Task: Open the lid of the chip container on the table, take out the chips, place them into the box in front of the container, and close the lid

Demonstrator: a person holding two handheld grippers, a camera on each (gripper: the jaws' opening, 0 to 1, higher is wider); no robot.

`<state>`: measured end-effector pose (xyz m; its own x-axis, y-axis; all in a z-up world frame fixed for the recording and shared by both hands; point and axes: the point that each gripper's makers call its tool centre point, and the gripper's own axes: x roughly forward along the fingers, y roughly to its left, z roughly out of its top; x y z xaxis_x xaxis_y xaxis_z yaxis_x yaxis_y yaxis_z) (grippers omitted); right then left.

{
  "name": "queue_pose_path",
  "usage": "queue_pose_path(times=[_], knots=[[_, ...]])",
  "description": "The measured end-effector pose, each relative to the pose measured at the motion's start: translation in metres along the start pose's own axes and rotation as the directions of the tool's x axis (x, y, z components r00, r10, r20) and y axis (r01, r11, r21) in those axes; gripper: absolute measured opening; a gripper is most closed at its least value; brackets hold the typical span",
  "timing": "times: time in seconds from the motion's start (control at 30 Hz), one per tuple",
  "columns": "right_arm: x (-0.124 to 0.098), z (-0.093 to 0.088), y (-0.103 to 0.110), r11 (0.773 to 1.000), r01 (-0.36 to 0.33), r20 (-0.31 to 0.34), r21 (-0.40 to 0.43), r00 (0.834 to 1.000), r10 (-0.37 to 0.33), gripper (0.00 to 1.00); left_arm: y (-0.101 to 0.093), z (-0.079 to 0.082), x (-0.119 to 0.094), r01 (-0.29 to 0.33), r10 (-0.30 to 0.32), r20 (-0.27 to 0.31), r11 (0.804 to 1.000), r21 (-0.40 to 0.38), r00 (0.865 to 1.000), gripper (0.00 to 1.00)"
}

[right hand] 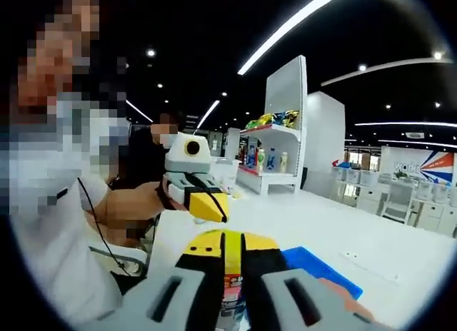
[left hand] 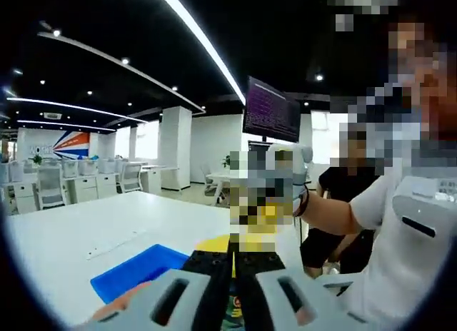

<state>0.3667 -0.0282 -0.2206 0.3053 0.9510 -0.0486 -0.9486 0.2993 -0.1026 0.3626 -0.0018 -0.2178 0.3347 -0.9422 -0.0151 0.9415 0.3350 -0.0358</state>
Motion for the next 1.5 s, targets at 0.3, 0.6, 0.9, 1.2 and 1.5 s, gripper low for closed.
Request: queue_pose_path(times=[0.3,0.6,0.9,1.2,1.5], knots=[[0.005,-0.003,0.001,0.999,-0.001,-0.018,0.041,1.0,0.002,0.02,-0.002,-0.003,0.004,0.004,-0.004,-0.028,1.0,-0.004,1.0,0.02],[0.008,-0.007,0.0,0.999,0.006,-0.047,0.054,0.999,-0.004,0.02,-0.003,-0.01,0.009,0.015,-0.015,-0.059,1.0,-0.004,0.998,0.02],[0.009,-0.016,0.003,0.996,-0.014,-0.092,0.09,0.996,0.022,0.02,-0.006,-0.017,0.013,0.04,-0.041,-0.108,0.999,-0.016,0.993,0.02],[0.01,-0.018,0.005,0.996,-0.008,-0.131,0.084,0.991,0.019,0.01,-0.01,-0.02,0.016,0.053,-0.058,-0.162,0.998,-0.034,0.985,0.01],[0.008,-0.023,0.004,0.993,0.002,-0.141,0.115,0.99,0.014,0.0,-0.011,-0.022,0.016,0.064,-0.065,-0.158,0.998,-0.01,0.985,0.01]])
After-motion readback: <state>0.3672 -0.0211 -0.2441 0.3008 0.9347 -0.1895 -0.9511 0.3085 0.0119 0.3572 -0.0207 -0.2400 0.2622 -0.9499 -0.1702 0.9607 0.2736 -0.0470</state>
